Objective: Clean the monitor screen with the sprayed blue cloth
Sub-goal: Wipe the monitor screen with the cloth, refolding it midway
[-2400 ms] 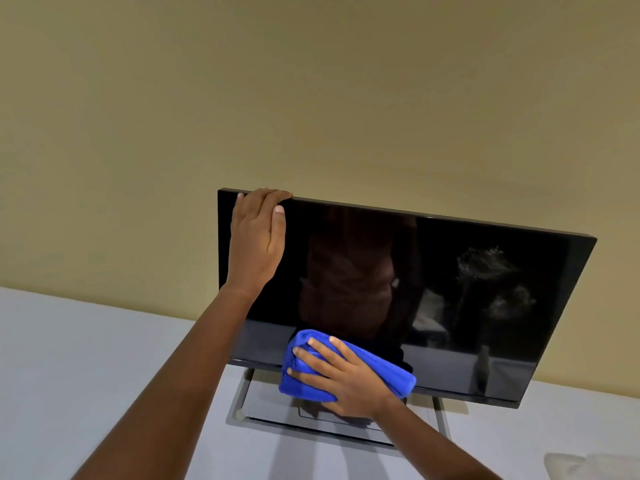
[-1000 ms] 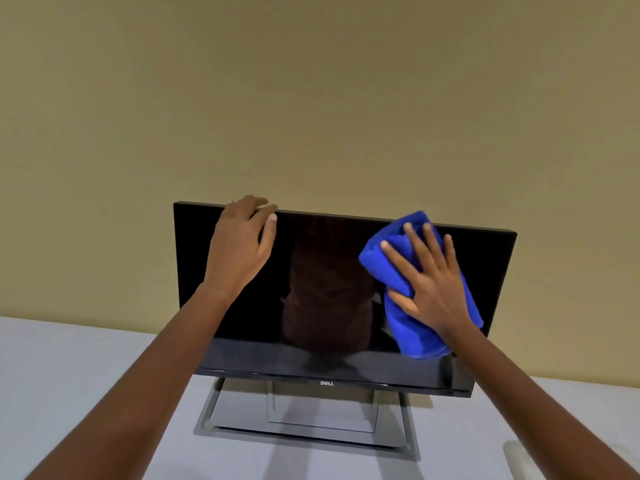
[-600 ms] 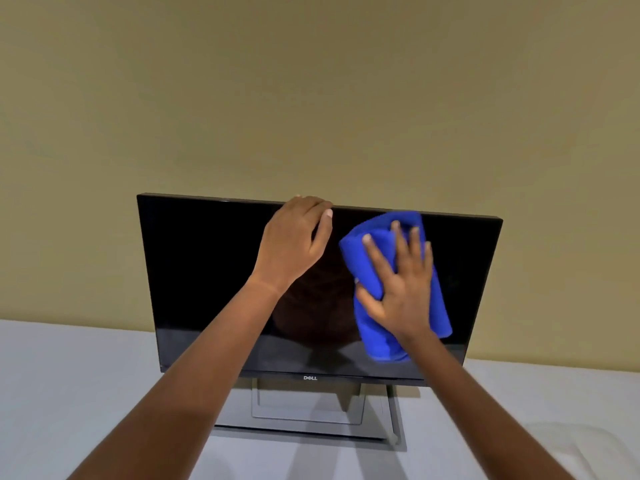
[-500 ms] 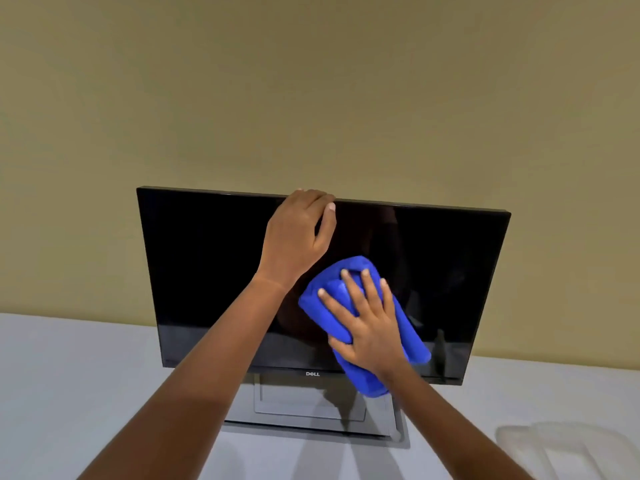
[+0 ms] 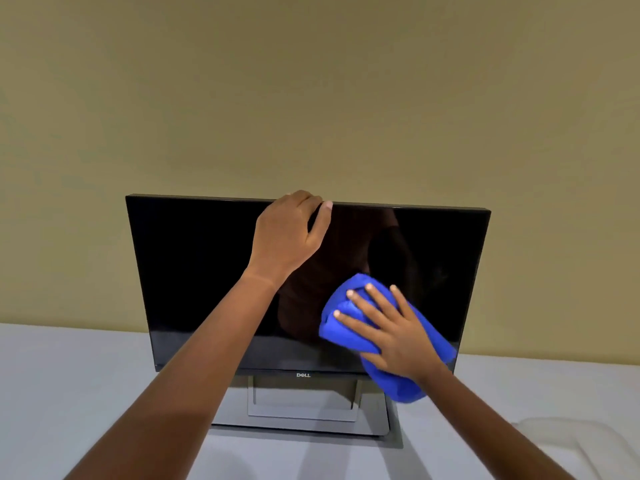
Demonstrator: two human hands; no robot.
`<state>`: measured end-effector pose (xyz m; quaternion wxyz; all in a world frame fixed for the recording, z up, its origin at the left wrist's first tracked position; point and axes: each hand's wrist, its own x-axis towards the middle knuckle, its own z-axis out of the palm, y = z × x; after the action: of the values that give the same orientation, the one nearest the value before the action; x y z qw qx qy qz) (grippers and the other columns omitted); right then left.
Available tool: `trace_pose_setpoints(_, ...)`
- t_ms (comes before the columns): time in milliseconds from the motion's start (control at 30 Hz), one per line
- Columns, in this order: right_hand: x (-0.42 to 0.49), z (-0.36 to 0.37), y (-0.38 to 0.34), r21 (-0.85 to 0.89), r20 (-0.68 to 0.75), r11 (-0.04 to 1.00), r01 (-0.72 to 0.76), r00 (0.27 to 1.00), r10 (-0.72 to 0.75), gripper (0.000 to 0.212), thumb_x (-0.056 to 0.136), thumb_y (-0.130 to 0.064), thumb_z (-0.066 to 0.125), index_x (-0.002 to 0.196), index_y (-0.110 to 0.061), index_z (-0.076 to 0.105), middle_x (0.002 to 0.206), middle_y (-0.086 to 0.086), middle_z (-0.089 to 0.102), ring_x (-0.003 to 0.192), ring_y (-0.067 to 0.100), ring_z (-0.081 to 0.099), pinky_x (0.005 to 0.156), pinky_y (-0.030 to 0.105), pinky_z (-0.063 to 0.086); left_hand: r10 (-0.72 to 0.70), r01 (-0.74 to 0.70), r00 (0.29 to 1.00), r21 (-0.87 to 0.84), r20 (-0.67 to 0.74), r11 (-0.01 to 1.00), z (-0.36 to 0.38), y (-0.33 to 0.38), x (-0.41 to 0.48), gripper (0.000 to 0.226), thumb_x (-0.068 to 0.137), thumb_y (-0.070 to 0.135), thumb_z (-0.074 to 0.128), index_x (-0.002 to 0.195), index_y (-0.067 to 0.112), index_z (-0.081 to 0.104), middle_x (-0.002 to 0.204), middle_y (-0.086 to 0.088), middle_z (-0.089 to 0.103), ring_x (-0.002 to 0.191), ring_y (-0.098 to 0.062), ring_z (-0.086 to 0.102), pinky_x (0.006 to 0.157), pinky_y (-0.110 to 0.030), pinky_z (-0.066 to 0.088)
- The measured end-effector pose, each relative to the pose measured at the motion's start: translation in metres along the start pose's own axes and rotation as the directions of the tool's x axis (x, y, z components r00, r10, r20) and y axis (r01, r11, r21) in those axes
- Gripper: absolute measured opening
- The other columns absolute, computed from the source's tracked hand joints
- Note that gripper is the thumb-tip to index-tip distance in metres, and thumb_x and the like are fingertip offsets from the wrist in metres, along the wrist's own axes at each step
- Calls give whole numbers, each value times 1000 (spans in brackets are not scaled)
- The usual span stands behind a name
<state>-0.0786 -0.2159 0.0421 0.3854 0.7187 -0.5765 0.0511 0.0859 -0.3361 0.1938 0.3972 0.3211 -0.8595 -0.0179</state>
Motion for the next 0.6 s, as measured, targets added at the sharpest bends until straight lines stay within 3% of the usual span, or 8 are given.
trace_pose_setpoints(100,11,-27,63,44,-113,971,-235,965,238,59,81,-47,44,137,-29,36,145,9,34,136,35,24,108,53,19,65,-61,993,-41,100,997,6,15,8,48,93,38,30,105,9,66,104,-5,69,96,-24,62,75,-37,50)
trace_pose_setpoints(200,22,-47,108,165,-193,876,-453,856,479,61,80,-42,47,137,-21,39,146,21,32,137,40,18,106,58,26,148,-125,978,-153,149,980,16,35,13,46,96,38,30,108,10,65,109,-5,69,102,-24,61,81,-33,48)
trace_pose_setpoints(333,28,-42,103,287,-227,779,-558,750,621,63,79,-39,50,137,-16,41,147,25,28,138,43,19,110,58,20,180,-158,977,-187,110,970,28,49,8,65,89,48,20,115,5,62,114,-8,68,107,-25,60,95,-32,40)
trace_pose_setpoints(433,23,-25,71,246,-219,805,-540,778,589,67,75,-41,51,137,-21,37,147,21,30,138,40,18,113,51,14,157,-141,985,-173,77,975,34,49,5,64,88,45,22,114,3,62,114,-10,68,107,-27,60,96,-31,39)
trace_pose_setpoints(600,-20,11,9,133,-5,956,-262,964,264,77,70,-51,53,141,-33,28,147,7,28,137,34,20,117,44,0,124,-112,991,-199,49,974,37,51,5,59,89,42,26,111,3,64,111,-9,70,106,-25,62,94,-27,39)
